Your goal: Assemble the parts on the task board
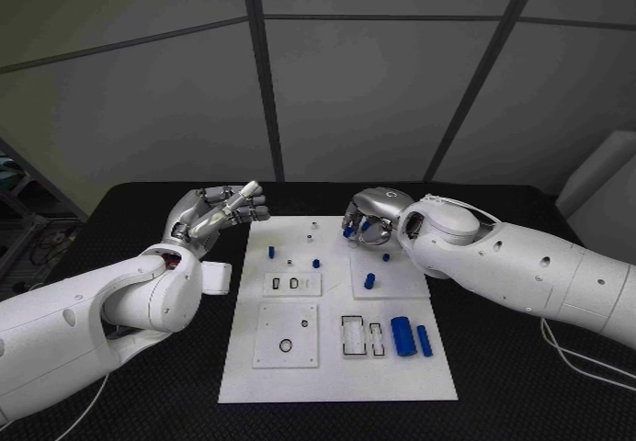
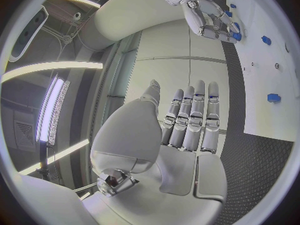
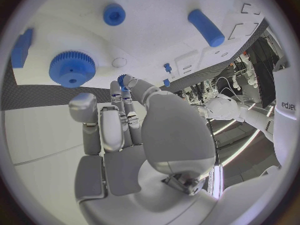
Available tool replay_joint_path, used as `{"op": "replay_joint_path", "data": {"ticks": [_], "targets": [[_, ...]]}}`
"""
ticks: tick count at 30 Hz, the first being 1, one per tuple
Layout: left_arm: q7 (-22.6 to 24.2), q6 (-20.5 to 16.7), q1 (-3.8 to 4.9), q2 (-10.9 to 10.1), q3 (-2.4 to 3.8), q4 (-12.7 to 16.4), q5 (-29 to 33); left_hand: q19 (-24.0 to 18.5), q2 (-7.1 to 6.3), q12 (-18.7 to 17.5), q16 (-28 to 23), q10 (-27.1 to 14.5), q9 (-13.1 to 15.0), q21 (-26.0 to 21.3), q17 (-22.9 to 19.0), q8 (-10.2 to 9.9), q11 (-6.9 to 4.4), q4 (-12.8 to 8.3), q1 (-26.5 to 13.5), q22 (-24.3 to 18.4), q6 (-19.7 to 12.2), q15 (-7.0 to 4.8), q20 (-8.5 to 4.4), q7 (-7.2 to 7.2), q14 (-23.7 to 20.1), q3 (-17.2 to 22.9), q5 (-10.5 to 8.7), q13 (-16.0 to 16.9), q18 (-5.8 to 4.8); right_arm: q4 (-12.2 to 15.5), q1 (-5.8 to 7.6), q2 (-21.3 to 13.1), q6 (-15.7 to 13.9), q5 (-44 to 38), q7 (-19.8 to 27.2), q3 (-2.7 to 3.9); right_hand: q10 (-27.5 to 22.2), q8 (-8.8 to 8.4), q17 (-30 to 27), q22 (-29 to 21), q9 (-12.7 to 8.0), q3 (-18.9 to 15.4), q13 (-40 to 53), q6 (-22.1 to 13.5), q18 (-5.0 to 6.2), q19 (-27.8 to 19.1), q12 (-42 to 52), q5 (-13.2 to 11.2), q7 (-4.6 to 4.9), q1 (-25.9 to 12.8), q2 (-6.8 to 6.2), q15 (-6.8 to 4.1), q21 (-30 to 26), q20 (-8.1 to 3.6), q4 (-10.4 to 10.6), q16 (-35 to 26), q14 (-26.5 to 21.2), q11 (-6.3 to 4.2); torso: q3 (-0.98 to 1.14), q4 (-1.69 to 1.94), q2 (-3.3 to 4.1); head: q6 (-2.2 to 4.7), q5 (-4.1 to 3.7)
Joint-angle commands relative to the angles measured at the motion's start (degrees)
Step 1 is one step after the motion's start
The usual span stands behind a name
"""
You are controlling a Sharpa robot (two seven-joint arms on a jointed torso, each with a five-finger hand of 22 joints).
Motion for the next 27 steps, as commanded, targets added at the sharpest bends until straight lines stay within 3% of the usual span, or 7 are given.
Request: {"op": "replay_joint_path", "data": {"ticks": [1,6,13,17,27], "targets": [[0.1,0.8,0.10,-0.1,0.07,0.0,-0.5,0.2,-0.03,-0.2,-0.2,0.0,-0.1,0.1,0.0,-0.3,0.13,-0.4,-0.2,-0.1,0.1,0.18,0.13,0.44,-0.1,-0.1,-0.19,-0.1,0.36,0.7,0.15,0.1,-5.7,0.4,0.0,0.07,0.3,0.15,0.1,0.1,0.3,0.2,0.0,0.5,-0.91,0.6,0.0,0.2,0.01,0.5,0.04,-0.26,0.3,-0.03,0.0,0.3,2.5,-0.02,-0.06,-0.01,0.01,0.28,0.15],[0.1,0.9,0.11,0.0,0.07,-0.1,-0.5,0.2,0.03,-0.3,-0.3,-0.1,-0.1,0.1,0.0,-0.3,0.16,-0.4,-0.2,-0.1,0.1,0.19,0.14,0.46,-0.1,-0.1,-0.18,-0.1,0.36,-0.2,0.54,1.5,-7.2,0.4,-0.6,0.07,0.2,0.16,0.3,0.3,0.3,0.3,0.0,0.5,-0.93,0.6,-0.1,0.1,0.02,0.4,0.00,-0.26,0.4,-0.03,0.0,0.4,2.5,-0.01,-0.03,0.13,0.07,0.56,0.20],[-0.1,1.0,0.11,0.3,0.07,-0.3,-0.5,0.2,0.04,-0.3,-0.3,-0.1,-0.1,0.1,0.0,-0.4,0.17,-0.4,-0.2,-0.1,0.1,0.20,0.15,0.47,-0.1,-0.1,-0.18,-0.1,0.36,-4.4,0.95,5.7,-8.6,0.4,-1.3,0.07,0.2,0.16,0.4,0.4,0.3,0.3,0.0,0.6,-0.95,0.6,-0.1,0.1,0.04,0.4,0.00,-0.27,0.4,-0.03,-0.1,0.4,2.5,0.00,-0.08,0.23,0.14,0.77,0.34],[-0.1,1.1,0.12,0.4,0.08,-0.4,-0.5,0.2,0.04,-0.3,-0.3,-0.1,-0.1,0.1,0.0,-0.4,0.17,-0.4,-0.2,-0.1,0.1,0.20,0.15,0.47,-0.1,-0.1,-0.18,-0.1,0.36,-6.4,1.08,7.7,-8.6,0.4,-1.3,0.07,0.2,0.14,0.4,0.5,0.3,0.3,0.0,0.6,-0.97,0.6,-0.2,0.1,0.10,0.4,-0.06,-0.28,0.5,-0.01,0.0,0.5,2.5,0.04,-0.13,0.39,0.27,0.80,0.37],[-0.1,1.2,0.16,0.5,0.09,-0.4,-0.5,0.2,0.04,-0.3,-0.3,-0.1,-0.1,0.1,0.0,-0.4,0.17,-0.4,-0.2,-0.1,0.1,0.20,0.15,0.47,-0.1,-0.1,-0.18,-0.1,0.36,-10.0,1.19,11.5,-7.7,0.0,-1.5,0.06,0.2,0.05,0.4,0.6,0.3,0.3,0.0,0.6,-0.99,0.6,-0.4,0.0,0.16,0.0,-0.22,-0.23,0.6,0.04,0.1,0.5,2.5,0.10,-0.09,0.27,0.26,0.51,0.73]]}}
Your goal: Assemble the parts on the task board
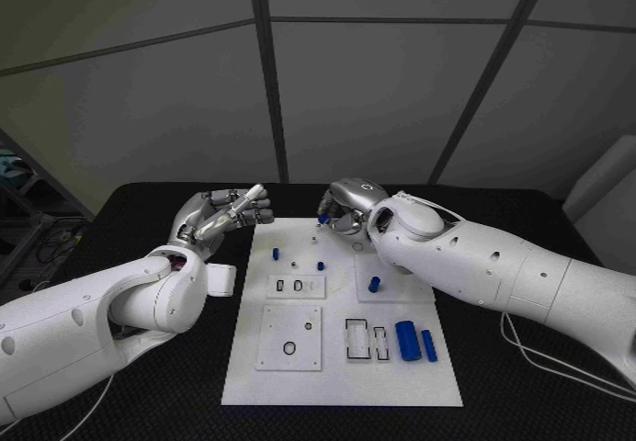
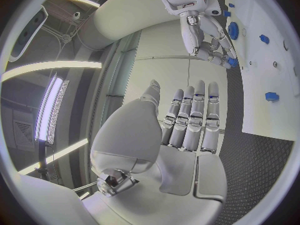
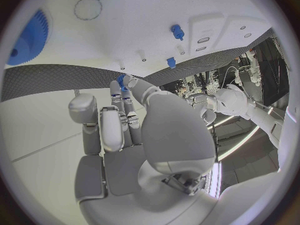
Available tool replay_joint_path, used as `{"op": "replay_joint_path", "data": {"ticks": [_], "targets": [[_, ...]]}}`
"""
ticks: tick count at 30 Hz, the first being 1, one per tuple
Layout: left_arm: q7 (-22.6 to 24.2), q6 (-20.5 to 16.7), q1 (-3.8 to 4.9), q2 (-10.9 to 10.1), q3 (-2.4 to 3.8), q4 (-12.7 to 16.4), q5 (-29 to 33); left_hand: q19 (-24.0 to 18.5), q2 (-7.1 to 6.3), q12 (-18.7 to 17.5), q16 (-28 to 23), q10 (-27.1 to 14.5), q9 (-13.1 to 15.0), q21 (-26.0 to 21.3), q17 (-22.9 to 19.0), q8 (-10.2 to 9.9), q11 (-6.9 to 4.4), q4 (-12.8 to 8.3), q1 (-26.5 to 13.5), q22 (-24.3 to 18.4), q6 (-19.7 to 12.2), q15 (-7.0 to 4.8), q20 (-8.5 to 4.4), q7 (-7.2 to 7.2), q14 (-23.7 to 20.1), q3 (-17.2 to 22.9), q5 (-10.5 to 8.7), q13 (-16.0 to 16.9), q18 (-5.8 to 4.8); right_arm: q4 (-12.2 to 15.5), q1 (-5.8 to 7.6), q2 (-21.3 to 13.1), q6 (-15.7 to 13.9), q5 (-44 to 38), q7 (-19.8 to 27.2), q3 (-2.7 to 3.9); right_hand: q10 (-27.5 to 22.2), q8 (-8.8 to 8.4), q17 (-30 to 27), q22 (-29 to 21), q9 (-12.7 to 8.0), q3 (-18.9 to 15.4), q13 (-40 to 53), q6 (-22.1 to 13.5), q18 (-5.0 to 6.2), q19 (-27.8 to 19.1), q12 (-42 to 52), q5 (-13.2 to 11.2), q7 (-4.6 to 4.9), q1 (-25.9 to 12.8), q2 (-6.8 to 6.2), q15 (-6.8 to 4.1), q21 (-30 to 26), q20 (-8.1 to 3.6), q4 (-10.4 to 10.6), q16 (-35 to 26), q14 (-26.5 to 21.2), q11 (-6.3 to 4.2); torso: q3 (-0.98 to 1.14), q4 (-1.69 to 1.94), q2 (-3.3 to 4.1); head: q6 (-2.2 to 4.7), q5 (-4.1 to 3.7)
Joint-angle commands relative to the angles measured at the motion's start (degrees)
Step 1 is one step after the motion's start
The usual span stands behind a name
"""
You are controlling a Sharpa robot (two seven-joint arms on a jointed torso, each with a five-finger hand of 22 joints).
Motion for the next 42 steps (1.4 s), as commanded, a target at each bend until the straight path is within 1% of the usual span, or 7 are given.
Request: {"op": "replay_joint_path", "data": {"ticks": [1,6,8,23,36,39,42], "targets": [[0.2,0.8,0.13,0.0,0.08,0.1,-0.5,0.2,0.04,-0.3,-0.3,-0.1,-0.1,0.1,0.0,-0.4,0.17,-0.4,-0.2,0.0,0.1,0.20,0.15,0.47,-0.1,-0.1,-0.18,-0.1,0.36,-1.1,0.15,0.9,-0.3,-0.4,-0.3,0.04,0.2,0.28,0.0,0.0,0.0,0.3,0.0,0.4,-0.99,0.2,-0.3,0.2,-0.02,-0.1,-0.20,-0.24,0.3,0.04,0.1,0.3,2.5,0.09,0.00,-0.05,-0.03,-0.16,0.13],[0.2,0.8,0.15,0.1,0.08,0.2,-0.5,0.1,0.07,-0.5,-0.4,-0.2,-0.1,0.1,0.0,-0.5,0.21,-0.5,-0.3,-0.1,0.1,0.23,0.17,0.51,-0.1,-0.1,-0.18,-0.1,0.36,-2.1,0.16,1.7,0.9,-0.5,-0.2,0.03,0.2,0.21,0.0,0.1,0.0,0.3,0.0,0.4,-1.00,0.2,-0.4,0.3,0.00,-0.3,-0.24,-0.21,0.4,0.07,0.2,0.3,2.5,0.11,0.00,-0.06,-0.03,-0.25,0.29],[0.2,0.9,0.17,0.1,0.08,0.2,-0.5,0.1,0.07,-0.5,-0.4,-0.2,-0.1,0.1,0.0,-0.5,0.21,-0.5,-0.3,-0.1,0.1,0.23,0.17,0.51,-0.1,-0.1,-0.18,-0.1,0.36,-2.5,0.16,2.0,1.5,-0.5,-0.1,0.02,0.2,0.19,0.1,0.1,0.0,0.3,0.0,0.4,-1.00,0.2,-0.4,0.3,0.01,-0.3,-0.27,-0.21,0.4,0.07,0.3,0.3,2.5,0.12,0.06,-0.13,-0.03,-0.36,0.38],[0.2,1.0,0.29,0.0,0.10,0.4,-0.5,0.1,0.07,-0.5,-0.4,-0.2,-0.1,0.1,0.0,-0.5,0.21,-0.5,-0.3,-0.1,0.1,0.23,0.17,0.51,-0.1,-0.1,-0.18,-0.1,0.36,-4.5,0.16,3.3,4.4,-0.5,-0.4,-0.07,0.1,0.11,-0.1,0.1,0.0,0.3,0.0,0.3,-0.99,0.1,-0.5,0.3,0.02,-0.5,-0.36,-0.18,0.4,0.10,0.3,0.3,2.5,0.14,0.02,-0.16,0.08,-0.73,0.42],[0.2,1.1,0.44,0.0,0.11,0.5,-0.5,0.1,0.07,-0.5,-0.4,-0.2,-0.1,0.1,0.0,-0.5,0.21,-0.5,-0.3,-0.1,0.1,0.23,0.17,0.51,-0.1,-0.1,-0.18,-0.1,0.36,-5.5,0.16,4.2,4.6,-0.5,-0.1,-0.26,-0.2,-0.23,-0.2,0.0,-0.1,0.2,0.0,0.0,-0.95,-0.2,-0.9,0.1,0.10,-1.0,-0.63,-0.08,0.4,0.20,0.6,0.3,2.4,0.25,0.01,-0.16,0.05,-1.07,0.43],[0.1,1.1,0.47,0.0,0.11,0.5,-0.5,0.1,0.07,-0.5,-0.4,-0.2,-0.1,0.1,0.0,-0.5,0.21,-0.5,-0.3,-0.1,0.1,0.23,0.17,0.51,-0.1,-0.1,-0.18,-0.1,0.36,-5.8,0.16,4.3,4.5,-0.5,-0.1,-0.28,-1.3,-0.87,-0.2,-0.2,-0.4,0.3,-0.3,-1.0,-0.91,-0.5,-1.3,-0.2,0.39,-1.4,-1.01,0.21,0.4,0.35,0.8,0.3,2.3,0.57,0.00,-0.19,0.05,-1.09,0.51],[0.1,1.2,0.48,0.0,0.11,0.4,-0.5,0.1,0.07,-0.5,-0.4,-0.2,-0.1,0.1,0.0,-0.5,0.21,-0.5,-0.3,-0.1,0.1,0.23,0.17,0.51,-0.1,-0.1,-0.18,-0.1,0.36,-6.1,0.16,4.4,4.3,-0.5,-0.2,-0.30,-5.7,-1.69,-1.1,-1.3,-0.8,0.5,-1.1,-4.1,-0.75,-1.6,-1.4,-1.3,1.43,-2.2,-2.03,1.21,-0.2,0.99,1.1,-0.1,2.0,1.73,0.03,-0.23,0.04,-1.12,0.52]]}}
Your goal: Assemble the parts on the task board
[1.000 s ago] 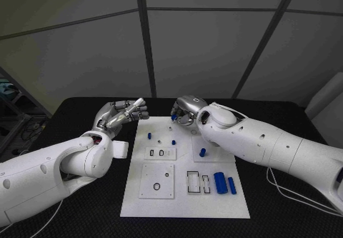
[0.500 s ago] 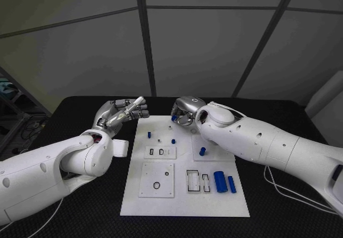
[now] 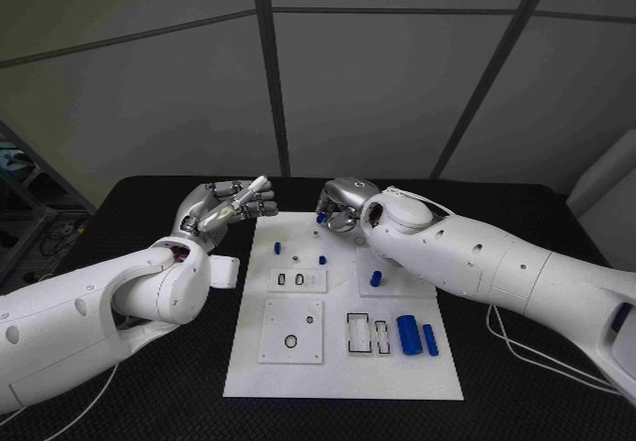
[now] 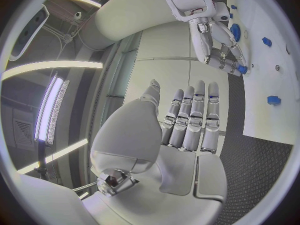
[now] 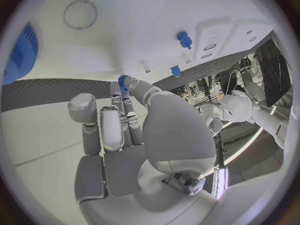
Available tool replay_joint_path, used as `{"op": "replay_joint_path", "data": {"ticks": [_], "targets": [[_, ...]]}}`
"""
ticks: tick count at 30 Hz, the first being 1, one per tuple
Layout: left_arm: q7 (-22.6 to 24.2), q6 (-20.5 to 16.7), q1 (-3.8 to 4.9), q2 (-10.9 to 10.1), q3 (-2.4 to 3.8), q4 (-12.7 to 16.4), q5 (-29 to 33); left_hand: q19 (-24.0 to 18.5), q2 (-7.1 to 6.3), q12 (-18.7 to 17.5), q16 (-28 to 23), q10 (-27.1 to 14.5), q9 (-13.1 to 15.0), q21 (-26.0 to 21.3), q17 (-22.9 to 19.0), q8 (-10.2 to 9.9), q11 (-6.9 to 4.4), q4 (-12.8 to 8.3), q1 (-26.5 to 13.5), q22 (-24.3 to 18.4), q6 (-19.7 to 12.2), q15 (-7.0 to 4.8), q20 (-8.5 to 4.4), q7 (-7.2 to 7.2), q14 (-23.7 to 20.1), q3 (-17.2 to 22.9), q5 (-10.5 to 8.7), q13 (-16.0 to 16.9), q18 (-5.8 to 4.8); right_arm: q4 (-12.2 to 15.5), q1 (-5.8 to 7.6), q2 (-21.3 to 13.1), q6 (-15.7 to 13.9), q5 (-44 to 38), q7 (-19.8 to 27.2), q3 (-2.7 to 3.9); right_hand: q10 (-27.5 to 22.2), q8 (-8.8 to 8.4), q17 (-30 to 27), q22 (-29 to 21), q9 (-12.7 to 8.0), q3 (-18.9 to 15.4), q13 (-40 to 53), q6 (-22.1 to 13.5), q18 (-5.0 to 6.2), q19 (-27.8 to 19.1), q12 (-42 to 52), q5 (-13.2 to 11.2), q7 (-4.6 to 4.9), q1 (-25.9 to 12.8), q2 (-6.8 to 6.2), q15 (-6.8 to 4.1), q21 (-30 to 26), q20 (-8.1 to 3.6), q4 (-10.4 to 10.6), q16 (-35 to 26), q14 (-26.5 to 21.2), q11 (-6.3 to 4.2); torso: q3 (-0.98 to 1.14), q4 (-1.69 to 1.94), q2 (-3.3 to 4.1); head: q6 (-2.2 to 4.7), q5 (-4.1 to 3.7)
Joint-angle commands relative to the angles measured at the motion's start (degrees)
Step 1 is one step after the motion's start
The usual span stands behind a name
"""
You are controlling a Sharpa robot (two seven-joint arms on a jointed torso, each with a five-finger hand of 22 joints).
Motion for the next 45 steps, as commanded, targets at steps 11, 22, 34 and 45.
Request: {"op": "replay_joint_path", "data": {"ticks": [11,22,34,45], "targets": [[0.0,0.9,0.18,-0.2,0.07,0.1,-0.5,0.1,0.14,-0.3,-0.4,-0.3,-0.1,0.1,0.0,-0.3,0.26,-0.4,-0.3,-0.1,0.1,0.27,0.20,0.57,-0.1,0.1,-0.19,-0.1,0.36,3.3,0.04,-2.5,-2.2,-0.8,-0.6,-0.06,-9.5,-0.20,-2.4,-3.8,-0.3,-1.6,-0.2,-8.7,0.00,-3.2,0.8,-2.1,0.90,-0.3,-2.17,1.67,-2.5,1.56,0.1,-0.8,1.5,1.86,0.07,-0.14,-0.08,0.07,0.05],[0.0,1.1,0.19,-0.9,0.07,0.0,-0.5,0.0,0.21,-0.4,-0.5,-0.3,-0.1,0.1,0.0,-0.3,0.28,-0.5,-0.3,-0.2,0.1,0.30,0.23,0.55,-0.1,0.1,-0.18,-0.1,0.35,16.4,0.46,-16.0,-4.0,6.5,-3.4,0.20,1.9,0.77,-0.9,-1.0,0.2,-2.9,1.6,-4.6,-0.48,-1.0,6.9,-0.5,0.28,-3.1,-3.21,0.29,-0.7,0.88,2.7,0.2,1.9,-0.18,0.17,-1.03,-0.37,0.44,0.25],[0.0,1.6,0.19,-0.9,0.06,-0.4,-0.5,0.0,0.25,-0.5,-0.6,-0.1,-0.1,0.1,0.0,-0.4,0.20,-0.6,-0.3,-0.2,0.2,0.29,0.24,0.40,0.0,0.1,-0.18,0.0,0.36,19.8,1.16,-24.2,2.0,15.1,-9.7,0.33,2.6,2.31,8.7,6.2,0.2,-20.9,33.2,-6.9,-1.91,3.7,41.6,4.2,-1.53,2.2,-4.22,-1.60,3.3,-1.21,7.2,5.7,3.5,-2.37,0.31,-1.48,-0.43,0.56,0.17],[-0.1,1.6,0.19,-0.6,0.06,-0.6,-0.5,0.0,0.26,-0.5,-0.6,-0.1,0.0,0.1,0.0,-0.4,0.16,-0.6,-0.3,-0.2,0.3,0.28,0.25,0.35,0.0,0.0,-0.19,0.0,0.37,16.4,1.17,-21.7,3.9,16.2,-9.4,0.30,4.2,3.71,12.9,7.7,0.0,-23.9,52.1,-9.2,-2.14,4.2,58.9,4.8,-0.47,4.2,-3.72,-1.02,4.2,-0.44,12.7,7.8,4.1,-1.47,0.22,-1.35,-0.32,0.33,0.33]]}}
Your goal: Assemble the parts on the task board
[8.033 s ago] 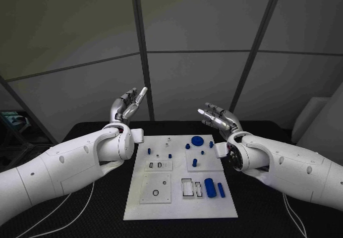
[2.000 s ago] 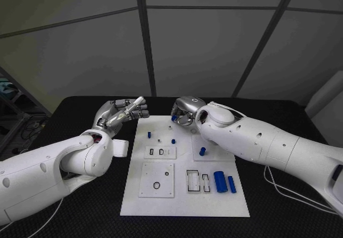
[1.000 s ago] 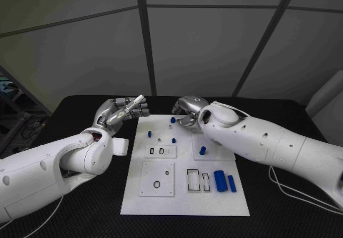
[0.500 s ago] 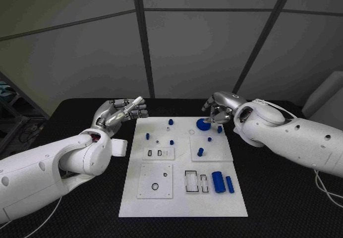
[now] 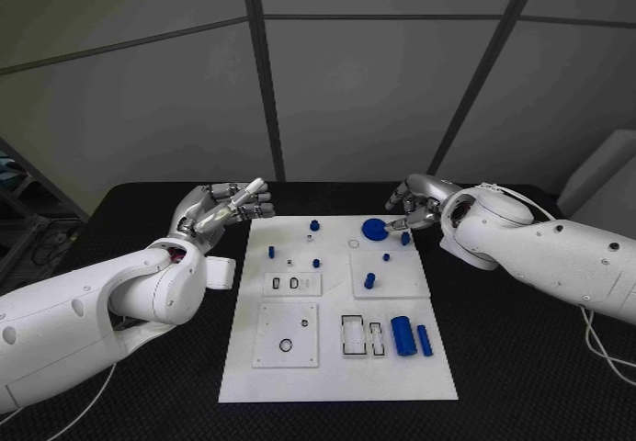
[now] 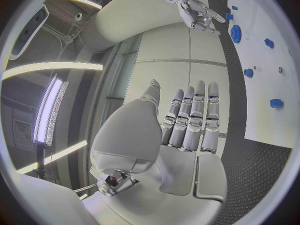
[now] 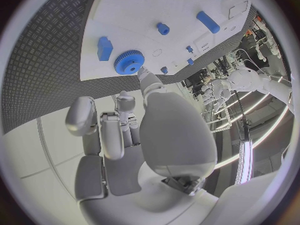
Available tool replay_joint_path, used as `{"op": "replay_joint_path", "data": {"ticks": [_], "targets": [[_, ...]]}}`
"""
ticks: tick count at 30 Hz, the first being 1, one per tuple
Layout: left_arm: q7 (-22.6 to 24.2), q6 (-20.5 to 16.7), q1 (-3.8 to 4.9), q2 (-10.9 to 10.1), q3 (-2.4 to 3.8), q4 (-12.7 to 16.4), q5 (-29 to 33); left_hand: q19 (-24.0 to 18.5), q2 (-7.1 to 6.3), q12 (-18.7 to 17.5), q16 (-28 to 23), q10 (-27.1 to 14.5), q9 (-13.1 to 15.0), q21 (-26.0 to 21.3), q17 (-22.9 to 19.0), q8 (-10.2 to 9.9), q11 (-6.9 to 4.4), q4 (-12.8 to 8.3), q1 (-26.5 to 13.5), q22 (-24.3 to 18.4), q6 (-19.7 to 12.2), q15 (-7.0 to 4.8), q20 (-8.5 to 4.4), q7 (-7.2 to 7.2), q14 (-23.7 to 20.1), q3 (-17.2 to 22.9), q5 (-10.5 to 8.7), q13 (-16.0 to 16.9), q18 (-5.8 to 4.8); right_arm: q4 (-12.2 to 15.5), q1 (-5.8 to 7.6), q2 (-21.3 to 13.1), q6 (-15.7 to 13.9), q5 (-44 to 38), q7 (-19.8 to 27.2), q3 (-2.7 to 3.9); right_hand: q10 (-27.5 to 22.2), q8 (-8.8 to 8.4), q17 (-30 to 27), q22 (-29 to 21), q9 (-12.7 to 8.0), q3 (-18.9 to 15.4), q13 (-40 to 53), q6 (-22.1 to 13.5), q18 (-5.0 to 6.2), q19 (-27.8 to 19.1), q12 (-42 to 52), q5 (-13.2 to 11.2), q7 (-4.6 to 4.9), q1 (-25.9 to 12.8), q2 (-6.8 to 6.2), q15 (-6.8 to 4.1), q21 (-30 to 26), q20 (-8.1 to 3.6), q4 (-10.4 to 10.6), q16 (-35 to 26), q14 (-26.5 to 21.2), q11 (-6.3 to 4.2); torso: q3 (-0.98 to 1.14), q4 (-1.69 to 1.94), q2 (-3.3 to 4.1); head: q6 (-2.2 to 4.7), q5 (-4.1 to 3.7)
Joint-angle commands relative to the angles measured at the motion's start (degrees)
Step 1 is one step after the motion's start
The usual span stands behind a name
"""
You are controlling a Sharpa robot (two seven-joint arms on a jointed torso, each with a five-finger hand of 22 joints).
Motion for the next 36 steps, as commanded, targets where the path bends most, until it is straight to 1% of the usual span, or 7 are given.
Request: {"op": "replay_joint_path", "data": {"ticks": [1,4,6,11,14,24,36], "targets": [[0.2,0.8,0.10,0.1,0.05,0.0,-0.4,0.0,0.26,-0.2,-0.3,-0.1,0.0,0.1,0.0,-0.4,0.16,-0.3,-0.3,-0.1,0.1,0.28,0.25,0.15,0.0,0.1,-0.19,0.0,0.37,-0.8,0.11,0.8,2.0,1.7,-0.3,0.02,0.6,0.40,4.6,0.3,0.0,-0.1,1.7,-0.4,-1.22,0.2,1.5,0.2,0.07,0.6,0.11,0.50,0.3,0.24,0.6,0.3,4.1,0.08,-0.07,0.03,0.05,-0.08,0.14],[0.2,0.8,0.10,0.2,0.05,-0.1,-0.4,0.0,0.26,-0.2,-0.3,-0.1,0.0,0.1,0.0,-0.4,0.16,-0.3,-0.3,-0.1,0.1,0.28,0.25,0.15,0.0,0.1,-0.19,0.0,0.37,-1.6,0.11,1.6,2.1,2.0,0.0,0.02,1.1,0.64,5.0,0.5,0.0,0.0,3.3,-0.4,-1.25,0.3,2.9,0.3,0.05,0.9,0.33,0.51,0.4,0.28,1.0,0.5,4.2,0.08,-0.06,-0.04,0.02,-0.18,0.13],[0.2,0.8,0.09,0.2,0.05,-0.1,-0.4,0.0,0.26,-0.2,-0.3,-0.1,0.0,0.1,0.0,-0.4,0.16,-0.3,-0.3,-0.1,0.1,0.28,0.25,0.15,0.0,0.1,-0.19,0.0,0.37,-2.1,0.11,2.1,2.3,2.2,0.1,0.02,1.6,0.75,5.3,0.7,0.0,0.0,4.5,-0.4,-1.29,0.4,4.0,0.5,0.02,1.1,0.48,0.51,0.5,0.29,1.2,0.7,4.2,0.07,-0.06,-0.03,0.03,-0.18,0.13],[0.2,0.9,0.09,0.3,0.05,-0.1,-0.4,0.0,0.26,-0.2,-0.3,-0.1,0.0,0.1,0.0,-0.4,0.16,-0.3,-0.3,-0.1,0.1,0.28,0.25,0.15,0.0,0.1,-0.19,0.0,0.37,-3.5,0.10,3.2,3.5,2.5,0.4,0.01,3.2,1.12,6.4,1.4,0.0,-0.1,8.5,-0.3,-1.39,0.7,7.6,0.7,-0.08,1.4,0.78,0.50,0.9,0.29,1.7,1.2,4.4,0.03,-0.09,-0.04,0.00,-0.39,0.13],[0.2,0.8,0.09,0.3,0.05,-0.2,-0.4,0.0,0.26,-0.2,-0.3,-0.1,0.0,0.1,0.0,-0.4,0.16,-0.3,-0.3,-0.1,0.1,0.28,0.25,0.15,0.0,0.1,-0.19,0.0,0.37,-3.9,0.10,3.6,4.2,2.6,0.5,0.01,3.8,1.32,6.7,1.5,0.0,0.0,10.3,-0.2,-1.41,0.8,9.2,0.8,-0.11,1.6,0.94,0.50,1.0,0.30,1.8,1.3,4.5,0.01,-0.03,-0.05,0.04,-0.49,0.21],[0.2,0.8,0.09,0.4,0.06,-0.2,-0.4,0.0,0.28,-0.2,-0.4,0.0,0.0,0.0,0.0,-0.4,0.15,-0.4,-0.3,-0.1,0.1,0.27,0.25,0.16,0.0,0.0,-0.19,0.0,0.37,-4.9,0.08,4.7,5.4,2.6,0.8,-0.01,4.6,1.56,7.6,2.0,0.0,0.1,12.5,0.0,-1.50,1.0,11.0,0.9,-0.12,1.9,1.30,0.52,1.3,0.31,1.9,1.7,4.6,0.02,-0.04,-0.07,0.00,-0.63,0.23],[0.2,0.8,0.09,0.4,0.06,-0.2,-0.4,0.0,0.28,-0.2,-0.4,0.0,0.0,0.0,0.0,-0.4,0.15,-0.4,-0.3,-0.1,0.1,0.27,0.25,0.16,0.0,0.0,-0.19,0.0,0.37,-6.2,0.06,5.6,7.2,2.6,0.7,-0.05,5.2,1.76,8.2,2.4,0.0,0.3,14.1,0.2,-1.57,1.2,12.4,0.9,-0.12,2.1,1.76,0.54,1.5,0.34,1.8,2.0,4.7,0.03,-0.01,-0.10,0.03,-0.83,0.21]]}}
